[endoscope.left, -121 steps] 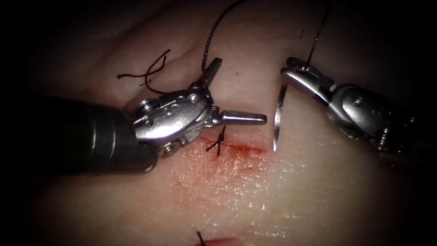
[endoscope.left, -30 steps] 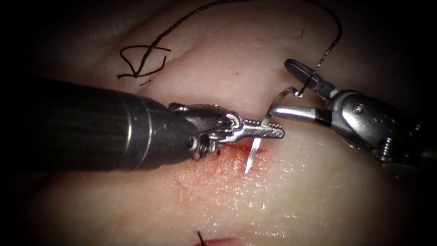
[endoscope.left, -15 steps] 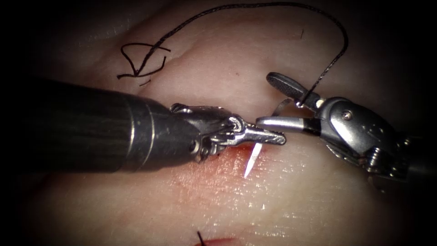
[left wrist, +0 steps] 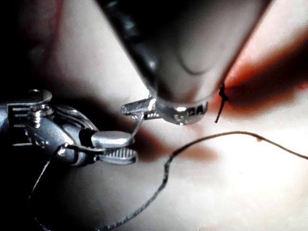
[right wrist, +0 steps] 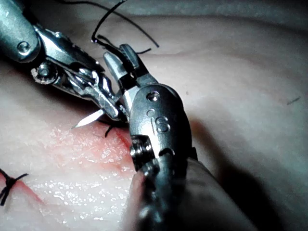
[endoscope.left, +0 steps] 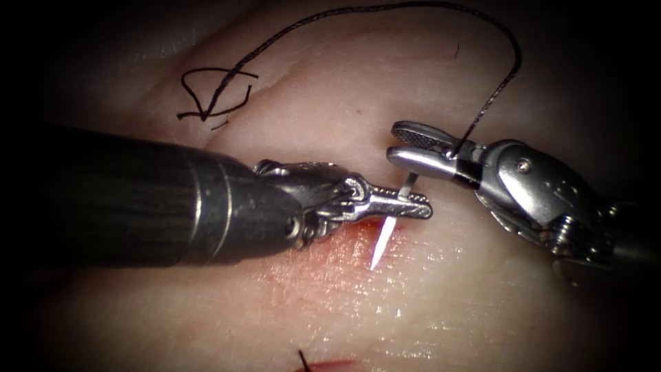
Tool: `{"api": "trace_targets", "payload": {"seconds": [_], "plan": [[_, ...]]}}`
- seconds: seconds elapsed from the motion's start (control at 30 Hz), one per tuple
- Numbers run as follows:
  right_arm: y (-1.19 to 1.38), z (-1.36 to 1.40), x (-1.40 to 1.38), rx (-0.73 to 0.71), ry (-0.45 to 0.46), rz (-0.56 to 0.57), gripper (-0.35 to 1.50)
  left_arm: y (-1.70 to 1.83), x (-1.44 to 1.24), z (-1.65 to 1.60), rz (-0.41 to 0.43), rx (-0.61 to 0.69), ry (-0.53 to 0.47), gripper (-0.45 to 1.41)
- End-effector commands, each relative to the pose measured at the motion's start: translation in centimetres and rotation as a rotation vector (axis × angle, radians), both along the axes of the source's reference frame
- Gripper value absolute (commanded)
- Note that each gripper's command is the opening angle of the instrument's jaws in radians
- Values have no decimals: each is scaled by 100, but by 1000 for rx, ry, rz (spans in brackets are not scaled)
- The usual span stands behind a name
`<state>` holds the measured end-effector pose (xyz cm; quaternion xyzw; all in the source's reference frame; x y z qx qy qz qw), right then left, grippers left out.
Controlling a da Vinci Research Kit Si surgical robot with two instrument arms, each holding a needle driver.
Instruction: Wound Closure
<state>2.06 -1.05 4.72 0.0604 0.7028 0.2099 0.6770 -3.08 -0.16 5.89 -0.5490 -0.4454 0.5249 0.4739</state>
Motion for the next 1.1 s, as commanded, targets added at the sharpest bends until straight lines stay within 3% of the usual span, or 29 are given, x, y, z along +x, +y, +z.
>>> {"api": "trace_targets", "payload": {"seconds": [0.03,0.1,0.13,0.2,0.3,0.43,0.53,0.63,0.67,0.73,0.93,0.97,1.0,1.03,1.1], "plan": [[4,5,7,-16,-1,-1,-35,4,-6,2,-10,0,7,-22],[4,6,6,-40,-6,0,-35,7,-6,0,-26,-141,38,78],[4,7,6,-58,-9,-1,-35,8,-6,-2,-50,-231,75,106],[3,9,4,-88,-21,-11,-35,9,-5,-4,-80,-284,126,118],[0,13,1,-132,-37,-30,-35,0,1,-5,-97,-355,171,118],[-5,24,-3,-177,-59,-58,-35,-12,18,-5,-48,-438,251,119],[-6,34,-3,-206,-75,-73,-35,-23,32,-4,0,-521,323,140],[-4,43,0,-253,-85,-81,-35,-39,42,0,51,-603,380,138],[-4,45,1,-272,-87,-81,-35,-45,44,1,64,-623,397,128],[-3,49,5,-309,-94,-89,-35,-59,42,6,87,-675,440,125],[-6,53,17,-417,-102,-100,-35,-89,23,17,156,-832,445,86],[-6,52,17,-435,-105,-100,-35,-91,20,17,161,-862,449,69],[-6,52,17,-446,-106,-100,-35,-92,17,16,168,-908,454,34],[-6,52,18,-447,-101,-102,-35,-92,14,16,171,-931,458,19],[-6,52,18,-476,-105,-102,-35,-92,8,17,168,-929,463,17]]}}
